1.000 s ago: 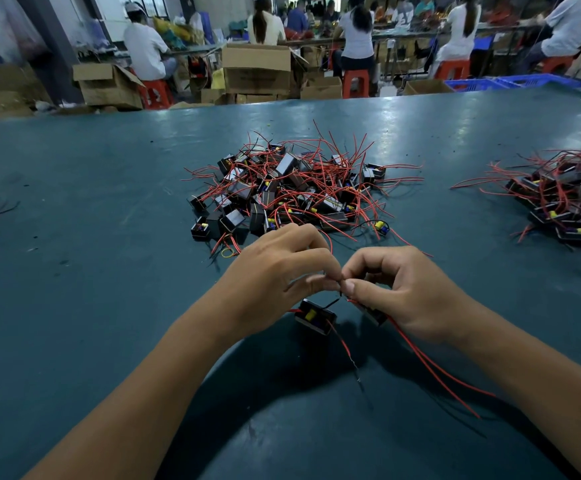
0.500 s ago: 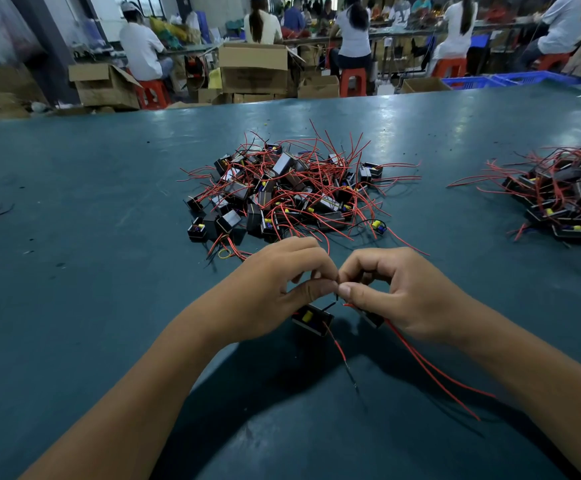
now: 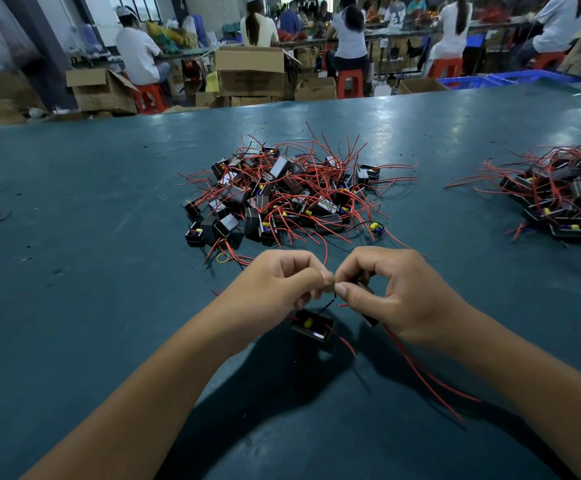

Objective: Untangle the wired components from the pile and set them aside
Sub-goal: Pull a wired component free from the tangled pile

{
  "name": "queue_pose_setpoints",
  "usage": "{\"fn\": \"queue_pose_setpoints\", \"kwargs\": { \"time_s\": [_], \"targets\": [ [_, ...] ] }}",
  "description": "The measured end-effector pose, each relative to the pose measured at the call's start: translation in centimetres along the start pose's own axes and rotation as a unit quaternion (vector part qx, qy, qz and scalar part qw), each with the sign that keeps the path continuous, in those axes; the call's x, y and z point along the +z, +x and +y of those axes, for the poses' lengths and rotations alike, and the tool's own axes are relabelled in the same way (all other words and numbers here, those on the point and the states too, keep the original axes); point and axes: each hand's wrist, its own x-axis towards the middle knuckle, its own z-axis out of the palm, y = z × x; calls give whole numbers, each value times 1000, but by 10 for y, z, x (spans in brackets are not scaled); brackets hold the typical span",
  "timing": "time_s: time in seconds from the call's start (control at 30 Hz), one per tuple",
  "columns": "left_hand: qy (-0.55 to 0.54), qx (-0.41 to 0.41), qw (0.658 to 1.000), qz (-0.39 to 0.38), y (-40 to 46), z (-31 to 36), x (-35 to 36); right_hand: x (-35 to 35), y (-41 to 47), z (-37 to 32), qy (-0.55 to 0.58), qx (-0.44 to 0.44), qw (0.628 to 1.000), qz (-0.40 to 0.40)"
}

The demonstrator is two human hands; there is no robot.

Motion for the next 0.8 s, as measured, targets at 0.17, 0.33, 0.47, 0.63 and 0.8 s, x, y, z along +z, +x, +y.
{"fn": "queue_pose_setpoints", "kwargs": {
  "time_s": [0.17, 0.33, 0.47, 0.63, 0.8],
  "targets": [
    [189, 208, 958, 53, -2, 4, -20, -3, 1, -1, 44, 38, 998, -4],
    [263, 299, 917, 28, 1, 3, -18, -6, 1, 0, 84, 57, 994, -30],
    [274, 313, 909, 39, 3, 1, -19, -6, 1, -1, 112, 62, 991, -41],
    [278, 323, 904, 40, 4, 1, -19, -6, 1, 0, 148, 76, 984, -58],
    [292, 328, 898, 43, 4, 1, -18, -5, 1, -2, 140, 69, 986, -57]
  ]
}}
